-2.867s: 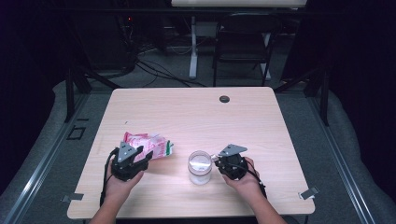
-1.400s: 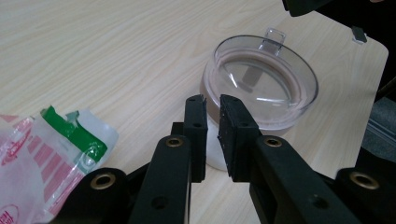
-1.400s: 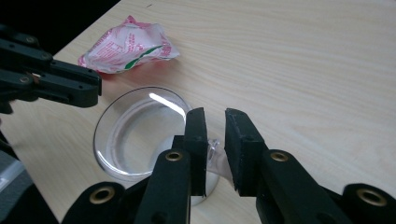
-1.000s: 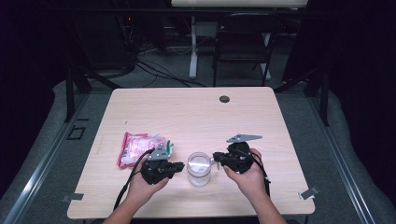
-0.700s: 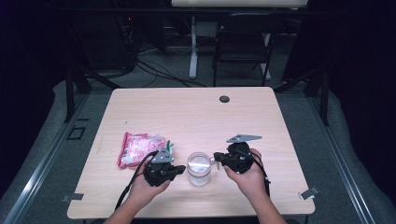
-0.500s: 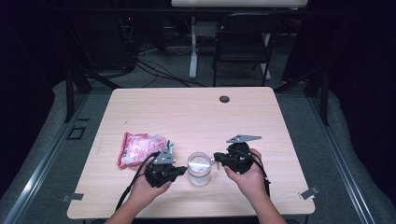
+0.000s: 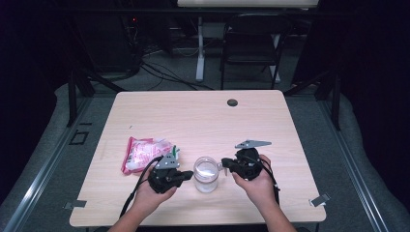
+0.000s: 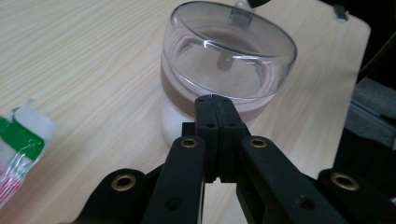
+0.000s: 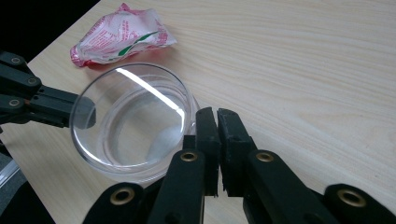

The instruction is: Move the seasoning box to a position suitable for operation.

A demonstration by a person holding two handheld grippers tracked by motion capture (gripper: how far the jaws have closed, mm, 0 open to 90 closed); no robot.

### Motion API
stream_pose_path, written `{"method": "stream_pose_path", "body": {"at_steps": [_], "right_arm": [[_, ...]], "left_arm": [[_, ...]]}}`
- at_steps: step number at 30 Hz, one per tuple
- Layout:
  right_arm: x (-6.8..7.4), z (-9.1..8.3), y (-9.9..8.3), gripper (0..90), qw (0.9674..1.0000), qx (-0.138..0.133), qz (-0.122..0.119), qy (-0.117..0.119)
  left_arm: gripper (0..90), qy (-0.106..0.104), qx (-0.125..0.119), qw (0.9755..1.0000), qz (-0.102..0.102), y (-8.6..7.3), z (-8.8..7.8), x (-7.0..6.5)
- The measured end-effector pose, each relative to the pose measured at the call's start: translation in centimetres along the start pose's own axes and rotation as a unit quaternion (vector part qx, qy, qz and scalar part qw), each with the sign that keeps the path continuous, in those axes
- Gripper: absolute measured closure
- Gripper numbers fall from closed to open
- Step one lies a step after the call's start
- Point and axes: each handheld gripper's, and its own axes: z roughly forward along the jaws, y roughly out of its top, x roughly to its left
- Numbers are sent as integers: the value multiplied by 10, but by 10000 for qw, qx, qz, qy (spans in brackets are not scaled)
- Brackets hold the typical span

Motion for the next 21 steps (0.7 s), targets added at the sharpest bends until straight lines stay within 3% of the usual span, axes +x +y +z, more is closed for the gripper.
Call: {"method": "stream_pose_path", "body": {"at_steps": [2, 6, 9, 13, 16, 21], "right_arm": [[0, 1, -1, 881, 10000, -54, 29, -9], [1, -2, -4, 860, 9999, -145, -34, -24], [4, -13, -3, 804, 9994, -289, -154, 137], [10, -22, -3, 731, 9989, -213, -332, 238], [20, -28, -5, 642, 9973, -118, -631, 353], [40, -30, -8, 520, 9922, -61, -1208, 313]], "left_arm": [[900, -85, -90, 9999, -9, 2, 0, -2], [899, -52, -132, 9999, 79, 7, -2, -5], [890, -65, -176, 9998, 85, 10, -2, -6], [890, -124, -229, 9996, 102, 15, -2, -6], [875, -139, -278, 9995, 96, 20, -1, -6], [808, -186, -337, 9993, -8, 26, 1, -8]]}}
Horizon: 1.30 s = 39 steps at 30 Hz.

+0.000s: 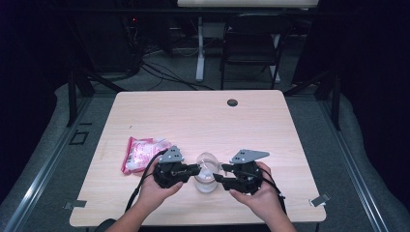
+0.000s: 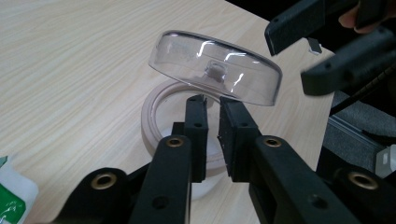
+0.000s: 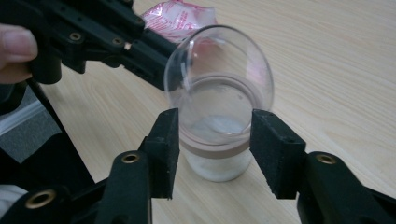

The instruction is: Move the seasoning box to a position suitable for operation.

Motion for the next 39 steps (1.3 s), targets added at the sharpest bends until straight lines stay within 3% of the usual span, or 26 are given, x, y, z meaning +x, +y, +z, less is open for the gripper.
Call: {"method": "stream_pose_path", "body": {"at_steps": [7, 16, 19, 29, 39], "right_arm": [[5, 9, -3, 469, 9995, 38, -220, -242], [4, 13, -4, 520, 9993, 55, -248, -261], [3, 12, -3, 528, 9994, 16, -226, -243], [0, 9, -3, 536, 9998, -26, -120, -186], [-6, 7, -5, 563, 9998, -11, -28, -198]], "left_arm": [[673, 84, -132, 9999, 70, 4, 0, -2], [535, 251, -186, 9994, 162, 0, 3, 1], [528, 389, -55, 9991, 139, -2, 7, 4], [525, 446, 97, 9990, 13, -11, 18, 8], [627, 567, 227, 9981, 74, -13, 19, 9]]}}
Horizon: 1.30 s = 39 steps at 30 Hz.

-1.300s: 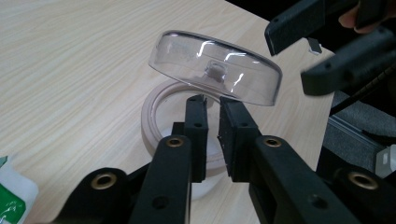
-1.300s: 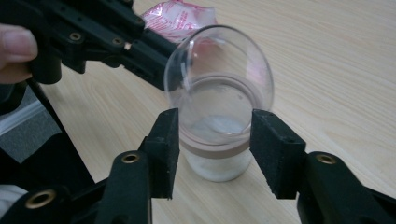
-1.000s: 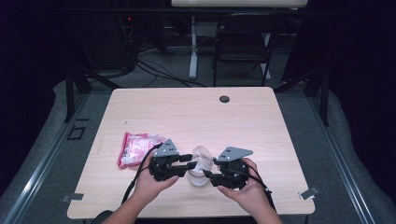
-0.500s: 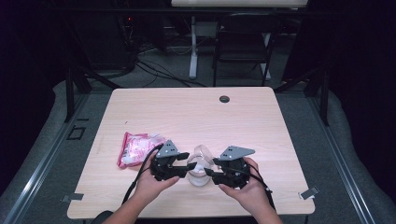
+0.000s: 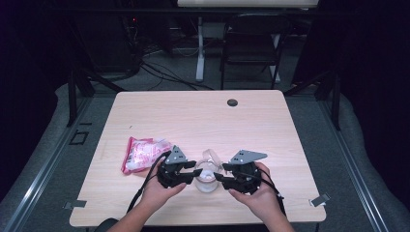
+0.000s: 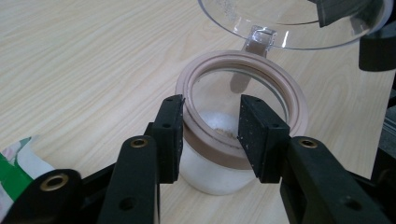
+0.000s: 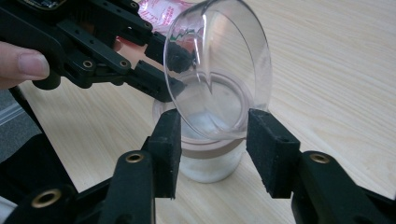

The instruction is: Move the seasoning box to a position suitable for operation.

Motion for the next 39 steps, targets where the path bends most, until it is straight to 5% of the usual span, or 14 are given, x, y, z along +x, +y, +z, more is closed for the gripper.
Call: {"method": "stream_pose_path", "body": {"at_steps": [7, 11, 20, 28, 39], "right_arm": [[-23, -3, -7, 619, 9990, -12, 359, -271], [-30, 1, -12, 615, 9976, -69, 684, -56], [-26, 7, -11, 672, 9984, -127, 467, -282], [-42, 12, -9, 733, 9970, -246, 730, 26], [-65, 20, 1, 748, 9948, -337, 917, 270]], "left_arm": [[652, 22, -65, 10000, 37, -1, -1, 0], [653, 54, -76, 9999, 69, -1, -1, -1], [584, -66, -233, 9997, 22, 0, -6, -3], [555, 207, -445, 9988, 2, -4, -24, 5], [491, 924, -453, 9943, -295, -24, -50, 32]]}}
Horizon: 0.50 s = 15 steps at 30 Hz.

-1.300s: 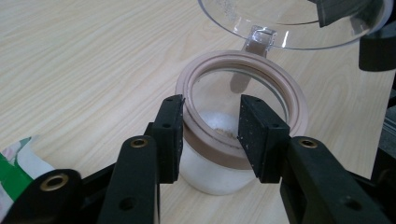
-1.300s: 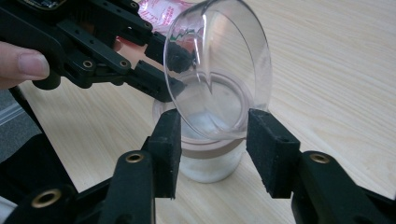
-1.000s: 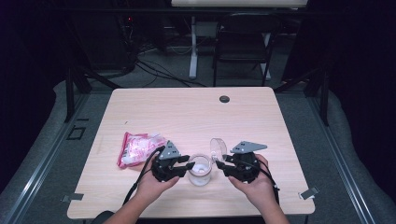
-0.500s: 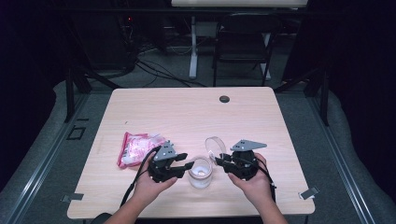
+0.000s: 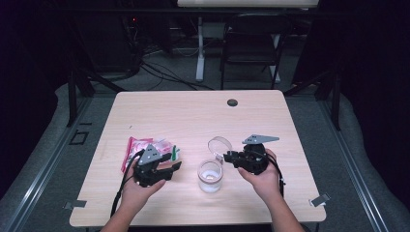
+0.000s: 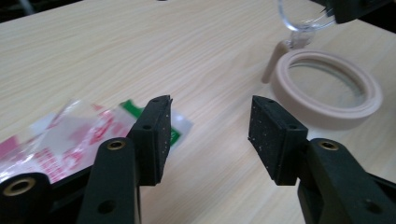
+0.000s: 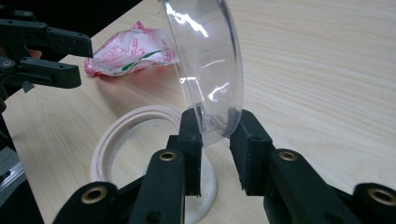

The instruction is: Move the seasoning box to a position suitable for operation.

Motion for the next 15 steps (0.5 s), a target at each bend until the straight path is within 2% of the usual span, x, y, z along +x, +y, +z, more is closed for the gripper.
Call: {"method": "stream_pose_path", "body": {"at_steps": [2, 3, 4, 6, 8, 12, 15], "right_arm": [[-2, 2, 2, 751, 10000, -32, 40, -2], [-4, 2, 3, 751, 10000, -50, 59, -7], [-4, 3, 4, 752, 10000, -62, 71, 19], [-6, 4, 6, 752, 10000, -52, 60, 10], [-6, 4, 7, 748, 9999, -96, 89, -13], [-8, 1, 8, 674, 9998, -145, 130, -15], [-7, -1, 8, 631, 9997, -173, 179, -28]], "left_arm": [[490, 128, -39, 9999, -12, -3, -4, 5], [488, 128, -39, 9999, -12, -3, -4, 5], [485, 238, -18, 9997, -29, -6, -7, 9], [484, 287, 67, 9996, -25, -8, -9, 12], [482, 445, 137, 9989, 10, -12, -9, 16], [462, 582, 213, 9981, 56, -17, -6, 18], [438, 653, 310, 9972, 190, -18, 0, 15]]}}
